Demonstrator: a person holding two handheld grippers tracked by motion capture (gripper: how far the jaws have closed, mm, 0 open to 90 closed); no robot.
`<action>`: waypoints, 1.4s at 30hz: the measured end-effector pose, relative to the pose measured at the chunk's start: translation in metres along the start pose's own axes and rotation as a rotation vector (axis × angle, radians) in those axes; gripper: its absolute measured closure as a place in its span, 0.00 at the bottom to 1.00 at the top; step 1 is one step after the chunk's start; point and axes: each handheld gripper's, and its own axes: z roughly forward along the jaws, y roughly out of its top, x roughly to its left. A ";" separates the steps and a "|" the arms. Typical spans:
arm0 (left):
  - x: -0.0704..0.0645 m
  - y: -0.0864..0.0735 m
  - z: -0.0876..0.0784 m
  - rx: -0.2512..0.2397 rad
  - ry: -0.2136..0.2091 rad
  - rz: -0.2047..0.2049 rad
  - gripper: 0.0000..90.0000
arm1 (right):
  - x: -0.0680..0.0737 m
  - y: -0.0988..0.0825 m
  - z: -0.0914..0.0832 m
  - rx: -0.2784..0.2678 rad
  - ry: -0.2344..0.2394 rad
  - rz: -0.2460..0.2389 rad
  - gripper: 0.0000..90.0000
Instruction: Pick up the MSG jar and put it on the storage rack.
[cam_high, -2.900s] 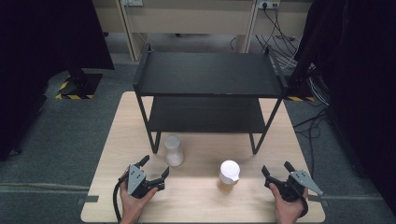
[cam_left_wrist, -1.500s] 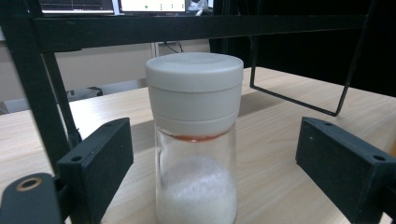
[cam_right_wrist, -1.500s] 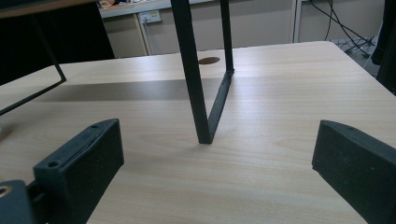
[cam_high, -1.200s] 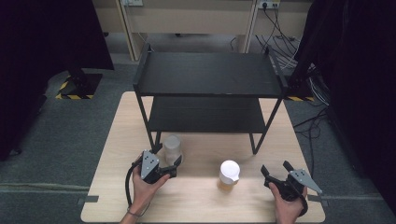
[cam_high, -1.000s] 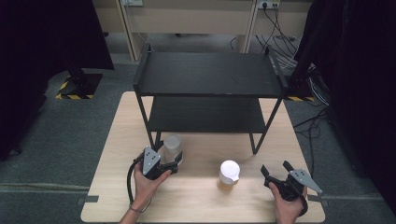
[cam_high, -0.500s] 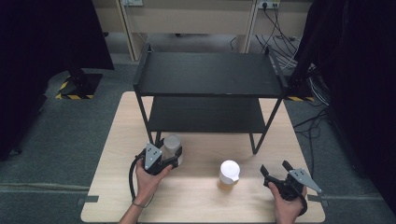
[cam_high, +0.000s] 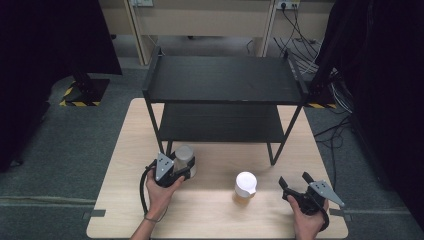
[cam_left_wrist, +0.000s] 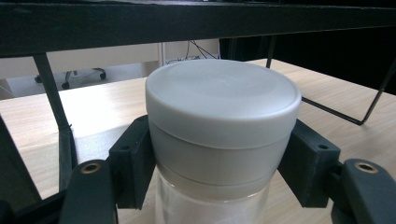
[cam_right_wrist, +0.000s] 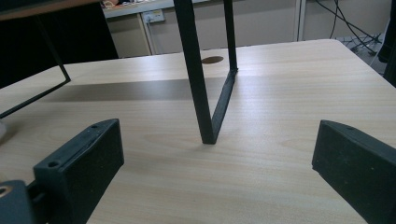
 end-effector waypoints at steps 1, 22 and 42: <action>0.000 0.000 -0.001 0.000 -0.002 0.000 0.38 | 0.000 0.000 0.000 0.000 0.001 0.001 0.03; -0.003 0.020 -0.036 -0.077 -0.001 0.017 0.38 | 0.001 0.000 0.000 -0.001 -0.002 -0.001 0.03; -0.009 0.066 -0.050 -0.135 -0.022 0.067 0.38 | 0.000 0.000 0.000 -0.002 -0.003 0.003 0.03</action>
